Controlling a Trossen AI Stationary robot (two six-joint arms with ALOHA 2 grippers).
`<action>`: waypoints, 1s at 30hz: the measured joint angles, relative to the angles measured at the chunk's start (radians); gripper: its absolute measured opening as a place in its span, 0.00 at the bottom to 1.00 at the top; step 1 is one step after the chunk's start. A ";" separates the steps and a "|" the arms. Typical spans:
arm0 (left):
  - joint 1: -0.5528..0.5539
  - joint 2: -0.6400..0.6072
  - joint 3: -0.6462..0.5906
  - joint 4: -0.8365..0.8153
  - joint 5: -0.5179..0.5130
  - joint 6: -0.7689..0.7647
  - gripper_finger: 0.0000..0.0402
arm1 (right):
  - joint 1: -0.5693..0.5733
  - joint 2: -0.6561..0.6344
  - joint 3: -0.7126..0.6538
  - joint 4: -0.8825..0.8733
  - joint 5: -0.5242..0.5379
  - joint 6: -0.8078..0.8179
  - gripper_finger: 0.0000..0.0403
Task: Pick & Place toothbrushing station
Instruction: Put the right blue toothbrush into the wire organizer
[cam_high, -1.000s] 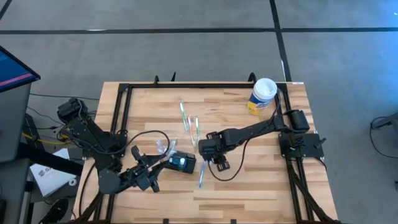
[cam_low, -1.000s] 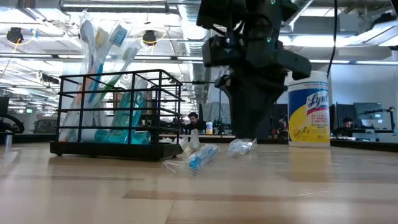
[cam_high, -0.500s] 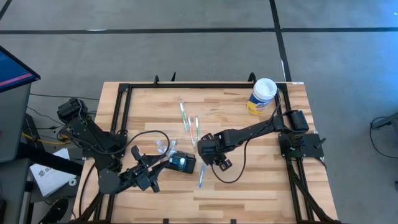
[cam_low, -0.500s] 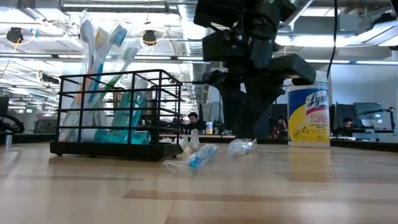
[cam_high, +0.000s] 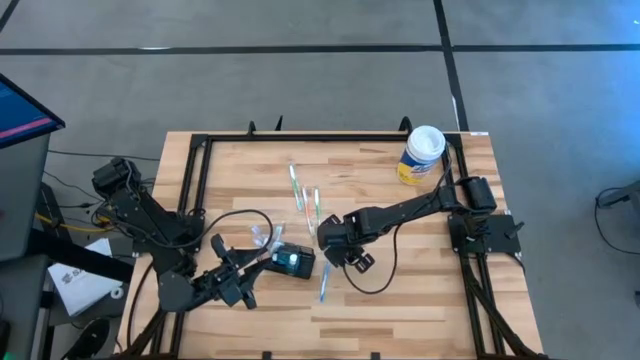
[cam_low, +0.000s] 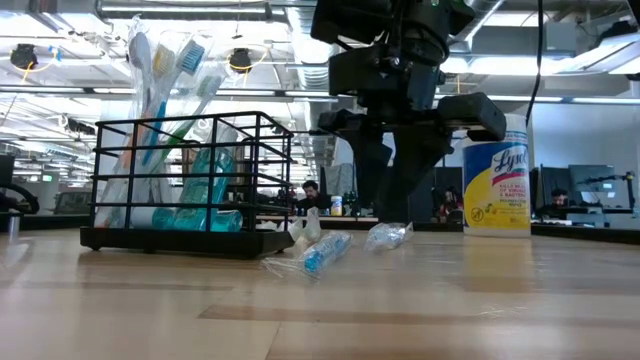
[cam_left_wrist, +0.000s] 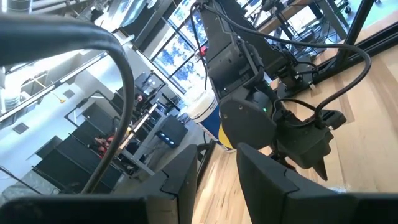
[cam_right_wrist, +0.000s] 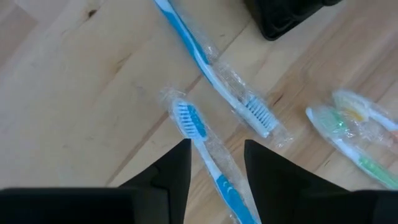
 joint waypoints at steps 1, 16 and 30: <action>0.000 0.000 0.000 0.000 0.000 0.000 0.26 | 0.000 0.000 0.000 0.001 0.000 -0.002 0.34; 0.000 0.000 0.000 0.000 0.000 0.000 0.26 | -0.021 0.000 -0.049 0.055 -0.003 -0.021 0.34; -0.001 0.001 0.000 0.001 0.001 0.000 0.26 | -0.022 0.112 -0.031 0.073 -0.032 -0.040 0.33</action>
